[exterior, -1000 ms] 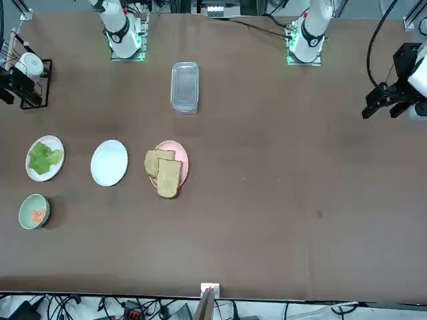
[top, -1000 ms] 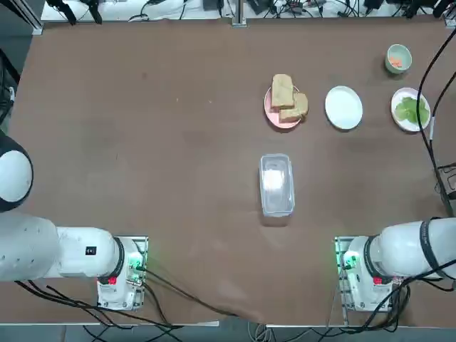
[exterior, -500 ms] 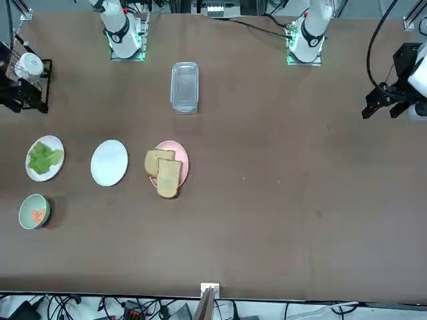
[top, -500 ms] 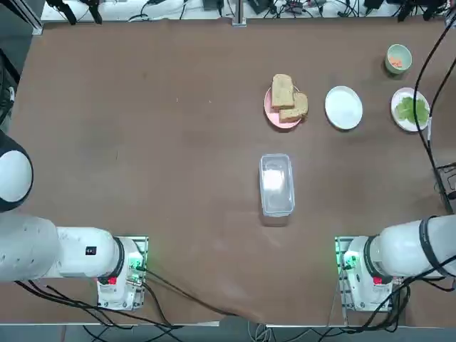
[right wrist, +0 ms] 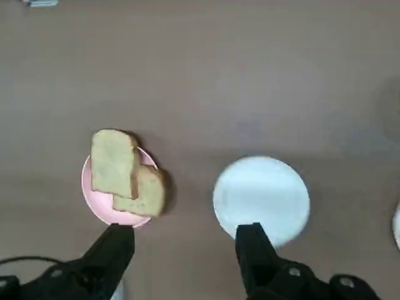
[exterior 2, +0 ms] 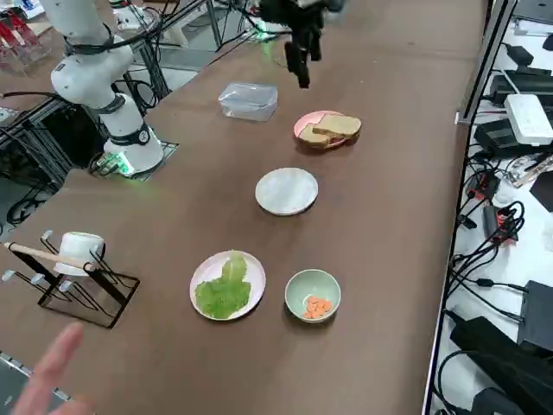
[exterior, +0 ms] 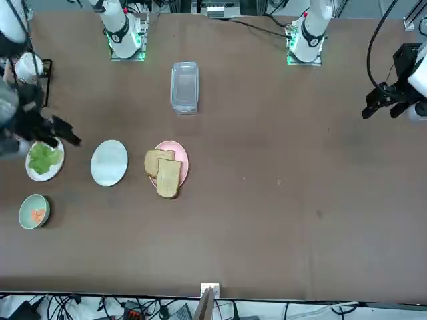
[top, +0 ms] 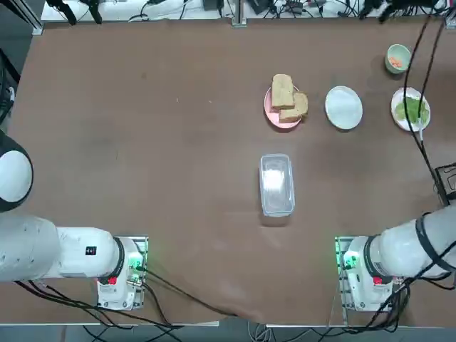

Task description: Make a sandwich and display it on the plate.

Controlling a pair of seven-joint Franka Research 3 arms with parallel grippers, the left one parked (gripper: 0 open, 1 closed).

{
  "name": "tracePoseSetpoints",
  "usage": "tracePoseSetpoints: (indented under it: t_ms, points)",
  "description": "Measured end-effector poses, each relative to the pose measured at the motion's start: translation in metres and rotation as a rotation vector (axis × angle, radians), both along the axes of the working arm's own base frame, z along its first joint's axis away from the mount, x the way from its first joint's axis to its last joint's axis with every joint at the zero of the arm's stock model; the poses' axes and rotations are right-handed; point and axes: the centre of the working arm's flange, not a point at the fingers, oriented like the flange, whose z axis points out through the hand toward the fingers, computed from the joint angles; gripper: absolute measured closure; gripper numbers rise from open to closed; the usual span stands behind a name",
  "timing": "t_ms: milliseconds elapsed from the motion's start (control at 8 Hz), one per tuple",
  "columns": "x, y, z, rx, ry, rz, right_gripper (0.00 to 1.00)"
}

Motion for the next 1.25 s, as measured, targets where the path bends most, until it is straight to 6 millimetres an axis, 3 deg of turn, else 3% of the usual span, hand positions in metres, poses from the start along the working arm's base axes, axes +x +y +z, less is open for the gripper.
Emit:
tracePoseSetpoints:
  t_ms: [250, 625, 1250]
  points:
    - [0.020, 0.025, -0.042, -0.005, 0.002, 0.157, 0.01]
    - [0.044, 0.038, -0.062, 0.007, -0.024, 0.300, 0.01]
    - [0.068, 0.063, -0.101, 0.027, -0.004, 0.345, 0.01]
